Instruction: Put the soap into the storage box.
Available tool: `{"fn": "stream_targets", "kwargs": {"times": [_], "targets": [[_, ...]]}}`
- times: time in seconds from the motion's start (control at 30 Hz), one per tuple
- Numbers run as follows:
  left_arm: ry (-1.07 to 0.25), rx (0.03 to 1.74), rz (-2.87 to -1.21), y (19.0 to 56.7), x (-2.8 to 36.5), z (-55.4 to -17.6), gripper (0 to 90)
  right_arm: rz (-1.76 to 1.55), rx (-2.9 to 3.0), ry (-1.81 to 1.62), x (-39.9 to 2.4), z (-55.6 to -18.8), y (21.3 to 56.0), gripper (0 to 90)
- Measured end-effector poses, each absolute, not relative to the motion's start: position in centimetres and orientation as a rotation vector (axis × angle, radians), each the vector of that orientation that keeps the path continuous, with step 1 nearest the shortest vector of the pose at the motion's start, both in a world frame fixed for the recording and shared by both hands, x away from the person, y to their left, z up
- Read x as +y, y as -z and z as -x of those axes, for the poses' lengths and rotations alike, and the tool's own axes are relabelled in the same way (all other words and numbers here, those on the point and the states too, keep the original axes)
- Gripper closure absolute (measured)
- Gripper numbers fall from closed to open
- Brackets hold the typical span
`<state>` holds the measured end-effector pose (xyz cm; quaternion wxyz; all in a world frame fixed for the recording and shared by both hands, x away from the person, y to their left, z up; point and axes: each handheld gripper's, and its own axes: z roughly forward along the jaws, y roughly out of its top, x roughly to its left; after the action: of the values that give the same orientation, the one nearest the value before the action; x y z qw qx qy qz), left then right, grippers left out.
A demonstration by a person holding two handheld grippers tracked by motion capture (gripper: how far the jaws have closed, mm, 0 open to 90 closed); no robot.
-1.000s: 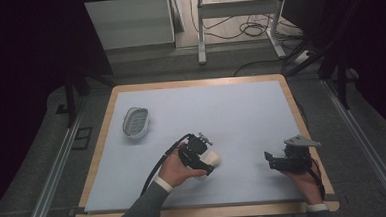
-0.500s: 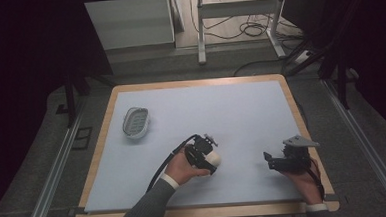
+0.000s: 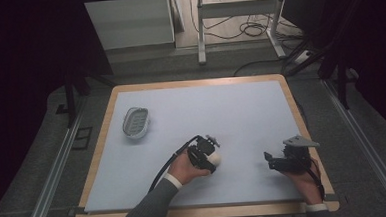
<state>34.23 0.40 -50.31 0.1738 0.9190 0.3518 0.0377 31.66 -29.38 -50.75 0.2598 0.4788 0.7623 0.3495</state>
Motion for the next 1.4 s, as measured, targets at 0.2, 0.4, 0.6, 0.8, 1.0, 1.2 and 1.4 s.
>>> {"fn": "stream_targets", "kwargs": {"times": [0.2, 0.4, 0.6, 0.8, 1.0, 1.2, 1.4], "targets": [[-0.121, 0.992, -2.612, 50.3, 0.3, -34.2, 49.5, -1.296, 2.062, -0.941, -29.4, -31.7, 50.8, 10.3], [-0.117, 0.972, -2.618, 50.3, 0.5, -34.1, 49.7, -1.296, 2.058, -0.944, -29.5, -31.6, 50.7, 10.3], [-0.089, 0.952, -2.600, 49.6, 1.1, -34.2, 49.7, -1.301, 2.051, -0.944, -29.7, -31.7, 50.7, 10.3], [-0.097, 0.945, -2.588, 48.8, 1.6, -34.3, 49.8, -1.302, 2.050, -0.941, -29.7, -31.7, 50.7, 10.3], [-0.109, 0.985, -2.538, 48.3, 2.7, -34.6, 49.8, -1.302, 2.054, -0.938, -29.7, -31.7, 50.7, 10.3], [-0.104, 1.005, -2.529, 48.0, 3.6, -35.1, 49.7, -1.308, 2.048, -0.941, -29.9, -31.7, 50.8, 10.3], [-0.114, 1.030, -2.512, 47.4, 4.7, -35.5, 49.8, -1.311, 2.050, -0.945, -29.8, -31.7, 50.8, 10.3]]}}
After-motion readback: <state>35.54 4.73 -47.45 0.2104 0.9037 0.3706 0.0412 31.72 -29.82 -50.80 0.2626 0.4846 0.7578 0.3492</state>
